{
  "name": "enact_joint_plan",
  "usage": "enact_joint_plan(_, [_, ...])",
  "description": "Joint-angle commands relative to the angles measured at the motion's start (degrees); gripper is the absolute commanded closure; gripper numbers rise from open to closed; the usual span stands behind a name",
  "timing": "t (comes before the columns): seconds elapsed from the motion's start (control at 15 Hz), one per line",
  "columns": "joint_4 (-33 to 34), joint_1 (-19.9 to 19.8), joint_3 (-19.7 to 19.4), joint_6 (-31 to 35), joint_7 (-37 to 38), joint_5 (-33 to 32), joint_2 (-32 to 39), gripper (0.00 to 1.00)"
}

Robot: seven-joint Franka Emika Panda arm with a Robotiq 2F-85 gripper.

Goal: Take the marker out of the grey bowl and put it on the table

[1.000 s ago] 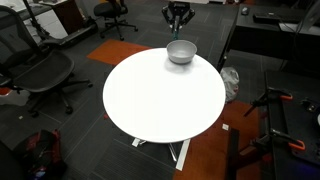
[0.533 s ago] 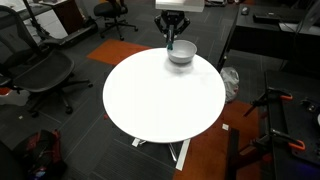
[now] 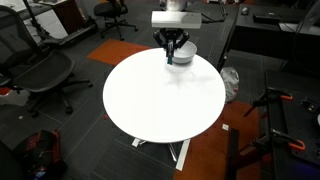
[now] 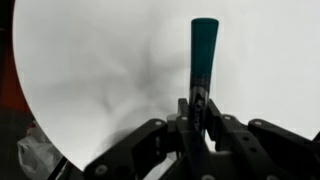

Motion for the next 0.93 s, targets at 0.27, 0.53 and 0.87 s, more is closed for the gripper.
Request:
enact_joint_plan(0.27, [-0.9, 1.4, 0.9, 4.2, 4.0, -1.2, 3.9, 0.95])
enact_joint_plan(0.53, [-0.2, 2.3, 0.5, 6.8, 5.7, -1.2, 7.3, 0.95])
enact_joint_plan(0.87, [1.2, 2.6, 0.6, 7.8, 7.0, -0.5, 11.1, 0.95])
